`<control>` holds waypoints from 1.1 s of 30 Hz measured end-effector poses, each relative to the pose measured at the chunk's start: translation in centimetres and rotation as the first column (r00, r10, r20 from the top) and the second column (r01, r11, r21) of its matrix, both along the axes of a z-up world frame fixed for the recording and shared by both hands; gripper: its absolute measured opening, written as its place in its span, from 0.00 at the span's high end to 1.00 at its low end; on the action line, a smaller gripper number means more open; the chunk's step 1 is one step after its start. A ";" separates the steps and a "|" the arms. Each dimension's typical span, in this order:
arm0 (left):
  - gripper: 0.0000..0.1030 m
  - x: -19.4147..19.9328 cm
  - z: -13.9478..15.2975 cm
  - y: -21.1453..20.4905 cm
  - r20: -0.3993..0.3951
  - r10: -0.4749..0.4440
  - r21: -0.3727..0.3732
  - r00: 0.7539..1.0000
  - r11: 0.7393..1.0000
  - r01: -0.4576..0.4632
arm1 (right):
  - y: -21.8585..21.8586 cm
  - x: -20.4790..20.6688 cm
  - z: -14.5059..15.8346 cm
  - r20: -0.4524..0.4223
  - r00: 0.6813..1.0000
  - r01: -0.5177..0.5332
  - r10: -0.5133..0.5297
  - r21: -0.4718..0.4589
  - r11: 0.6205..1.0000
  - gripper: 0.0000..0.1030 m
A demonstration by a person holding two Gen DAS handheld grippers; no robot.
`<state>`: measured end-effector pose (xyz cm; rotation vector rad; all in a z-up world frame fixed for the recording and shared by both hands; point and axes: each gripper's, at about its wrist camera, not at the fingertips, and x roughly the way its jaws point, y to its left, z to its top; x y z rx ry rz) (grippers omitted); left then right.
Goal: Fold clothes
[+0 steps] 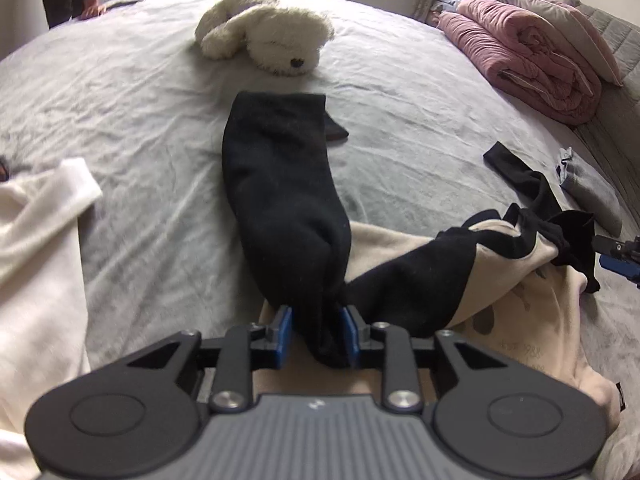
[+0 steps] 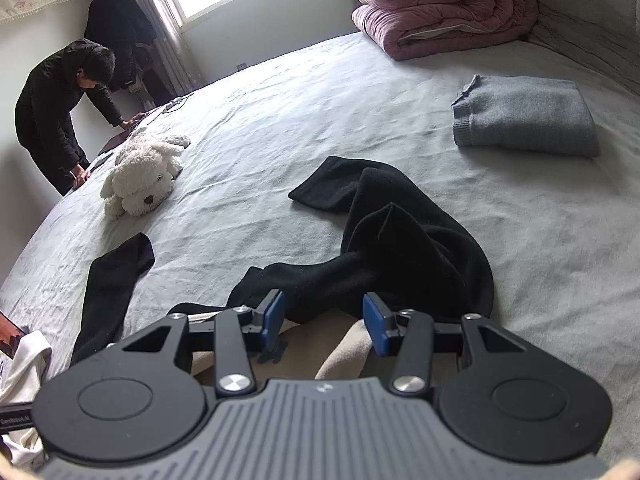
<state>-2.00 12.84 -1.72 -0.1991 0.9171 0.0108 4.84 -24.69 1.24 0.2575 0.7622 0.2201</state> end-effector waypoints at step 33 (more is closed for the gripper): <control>0.98 14.3 -2.2 0.8 0.108 0.143 0.317 0.984 0.933 -0.171 | 0.4 1.6 -1.7 -0.050 0.997 -0.062 0.059 -0.057 0.996 0.53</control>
